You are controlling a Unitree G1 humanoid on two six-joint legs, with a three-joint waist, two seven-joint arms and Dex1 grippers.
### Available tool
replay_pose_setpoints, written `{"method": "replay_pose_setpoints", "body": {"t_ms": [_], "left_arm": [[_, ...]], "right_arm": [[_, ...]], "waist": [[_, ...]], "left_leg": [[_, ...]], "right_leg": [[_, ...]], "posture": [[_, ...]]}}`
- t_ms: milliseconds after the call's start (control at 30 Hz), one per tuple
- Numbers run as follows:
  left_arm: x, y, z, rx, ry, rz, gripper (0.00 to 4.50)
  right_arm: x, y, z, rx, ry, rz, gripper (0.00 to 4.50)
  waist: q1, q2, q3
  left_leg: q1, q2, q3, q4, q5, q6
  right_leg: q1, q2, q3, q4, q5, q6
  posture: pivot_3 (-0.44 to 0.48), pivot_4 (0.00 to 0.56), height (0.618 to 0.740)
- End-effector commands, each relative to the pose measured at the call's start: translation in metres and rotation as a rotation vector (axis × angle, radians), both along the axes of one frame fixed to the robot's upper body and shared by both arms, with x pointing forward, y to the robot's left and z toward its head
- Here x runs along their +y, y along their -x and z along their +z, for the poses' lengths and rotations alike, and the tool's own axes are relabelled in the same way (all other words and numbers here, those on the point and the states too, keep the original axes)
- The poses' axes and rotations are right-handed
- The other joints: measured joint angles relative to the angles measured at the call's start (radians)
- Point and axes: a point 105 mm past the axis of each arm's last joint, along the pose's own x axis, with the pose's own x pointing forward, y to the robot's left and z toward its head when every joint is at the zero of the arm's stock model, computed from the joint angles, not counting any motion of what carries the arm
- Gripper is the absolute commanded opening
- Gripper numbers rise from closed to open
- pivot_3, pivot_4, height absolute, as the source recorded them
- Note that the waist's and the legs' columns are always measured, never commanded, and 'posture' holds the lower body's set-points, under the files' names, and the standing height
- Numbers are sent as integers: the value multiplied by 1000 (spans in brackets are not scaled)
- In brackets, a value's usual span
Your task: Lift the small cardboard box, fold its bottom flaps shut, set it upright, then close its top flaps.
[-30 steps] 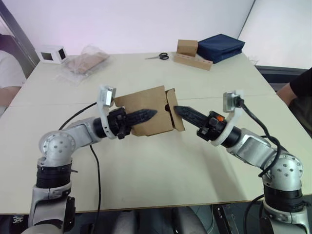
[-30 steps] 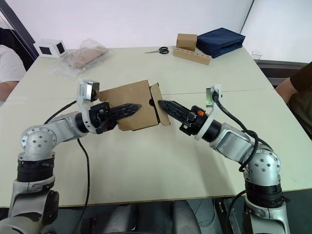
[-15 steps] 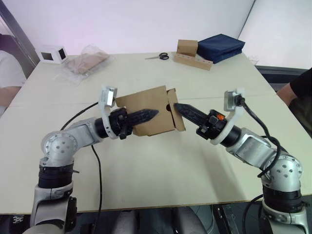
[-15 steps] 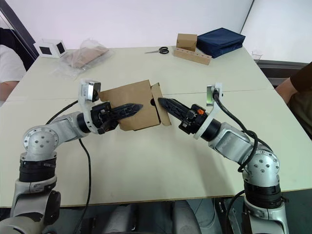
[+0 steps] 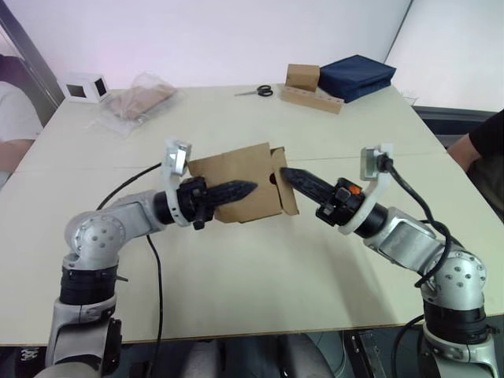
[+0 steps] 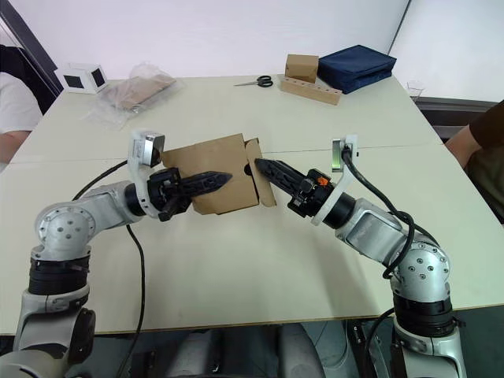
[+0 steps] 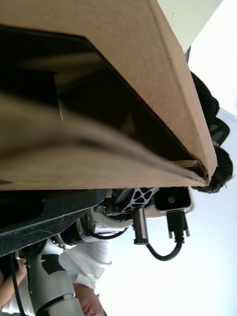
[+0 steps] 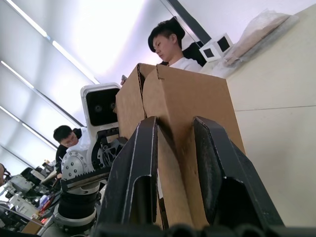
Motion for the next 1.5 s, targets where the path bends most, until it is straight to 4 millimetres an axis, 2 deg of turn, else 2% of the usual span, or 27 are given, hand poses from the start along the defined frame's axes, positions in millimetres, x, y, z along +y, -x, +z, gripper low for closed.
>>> {"method": "replay_pose_setpoints", "body": {"t_ms": [33,333,533,933,1200,1500], "left_arm": [[-4,8,4,-59,-14,-35,0],[-8,3,-1,-49,-12,-22,0],[-9,-2,4,-30,28,-9,0],[-21,3,-3,3,17,-38,0],[-25,0,-1,13,33,-26,0],[-19,-13,12,37,104,26,0]], "right_arm": [[6,7,12,-57,-12,24,1108],[15,12,18,-66,-26,45,1108],[20,11,17,-61,-28,42,1108],[32,6,20,-79,-10,35,1108],[37,7,19,-78,-7,36,1108],[31,9,12,-56,7,15,1108]], "waist": [[0,0,0],[0,0,0],[0,0,0],[-1,0,0],[0,0,0],[-1,0,0]], "left_leg": [[0,0,0,0,0,0],[0,0,0,0,0,0],[0,0,0,0,0,0],[0,0,0,0,0,0],[0,0,0,0,0,0],[0,0,0,0,0,0]], "right_leg": [[0,0,0,0,0,0],[0,0,0,0,0,0],[0,0,0,0,0,0],[0,0,0,0,0,0],[0,0,0,0,0,0],[0,0,0,0,0,0]], "posture": [[0,150,740],[0,150,740],[0,150,740],[0,150,740],[0,150,740],[0,150,740]]}}
